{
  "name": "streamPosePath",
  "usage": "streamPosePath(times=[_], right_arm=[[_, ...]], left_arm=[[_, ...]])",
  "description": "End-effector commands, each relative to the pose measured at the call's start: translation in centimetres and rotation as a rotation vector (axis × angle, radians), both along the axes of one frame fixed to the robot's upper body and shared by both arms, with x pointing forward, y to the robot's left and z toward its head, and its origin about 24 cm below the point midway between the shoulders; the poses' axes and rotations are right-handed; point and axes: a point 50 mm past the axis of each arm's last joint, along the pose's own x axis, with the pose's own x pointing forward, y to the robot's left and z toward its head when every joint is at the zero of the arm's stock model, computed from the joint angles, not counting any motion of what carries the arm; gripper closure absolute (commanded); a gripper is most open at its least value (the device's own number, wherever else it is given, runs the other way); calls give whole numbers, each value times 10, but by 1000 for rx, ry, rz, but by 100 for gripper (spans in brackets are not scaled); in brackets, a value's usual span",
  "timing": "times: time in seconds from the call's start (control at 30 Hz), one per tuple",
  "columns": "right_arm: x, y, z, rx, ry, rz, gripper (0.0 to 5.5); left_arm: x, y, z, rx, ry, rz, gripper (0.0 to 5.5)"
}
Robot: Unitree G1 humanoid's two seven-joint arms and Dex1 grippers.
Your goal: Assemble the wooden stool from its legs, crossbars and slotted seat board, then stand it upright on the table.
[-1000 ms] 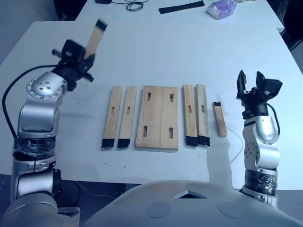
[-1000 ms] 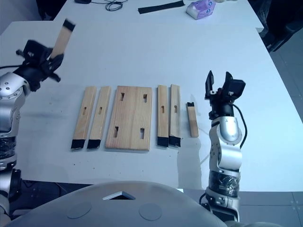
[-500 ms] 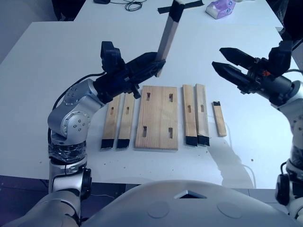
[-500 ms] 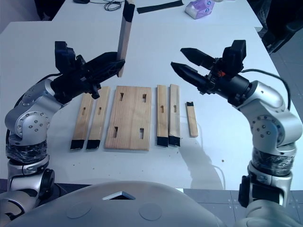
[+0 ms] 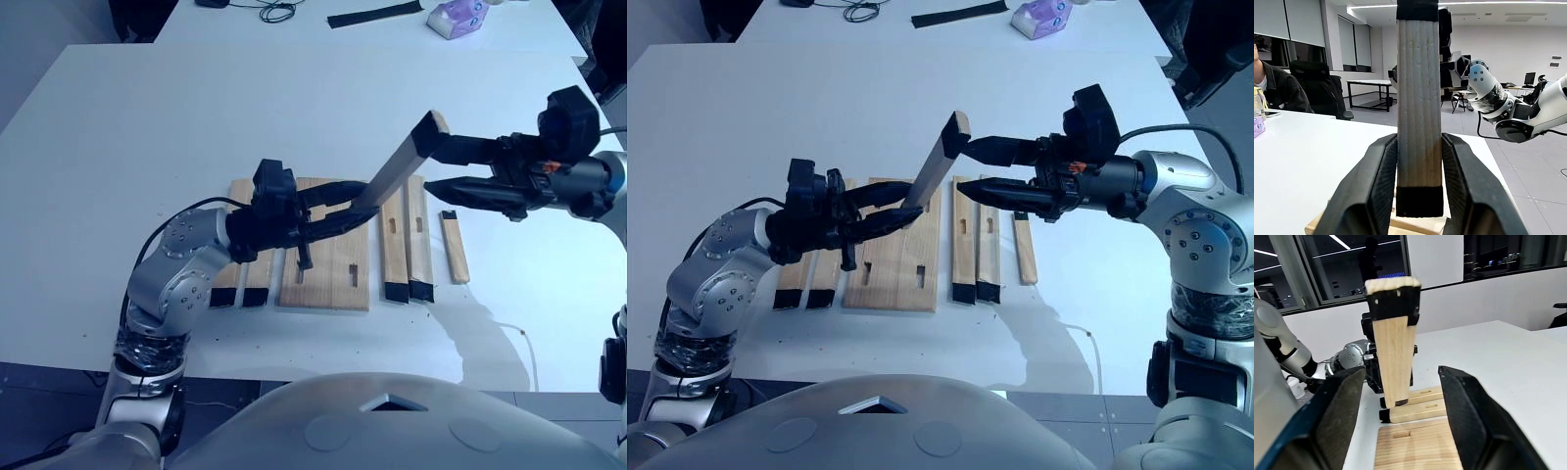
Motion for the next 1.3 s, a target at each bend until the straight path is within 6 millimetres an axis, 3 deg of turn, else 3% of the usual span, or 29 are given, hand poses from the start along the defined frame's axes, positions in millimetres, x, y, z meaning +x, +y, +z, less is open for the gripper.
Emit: streamPosePath(times=[0.03,0.63,0.87,1.17,1.3], right_arm=[[-3,2,8,-8,-18,49,274],[6,24,15,-14,-70,115,274],[7,22,17,-35,-81,112,274],[7,20,18,-56,-88,116,398],[7,20,17,-62,-88,117,420]], left_arm=[[0,-1,2,8,-1,-5,420],[4,-13,12,18,-7,-114,420],[4,-11,10,32,1,-116,420],[8,-9,9,41,-3,-97,420],[8,-8,8,48,-3,-97,420]])
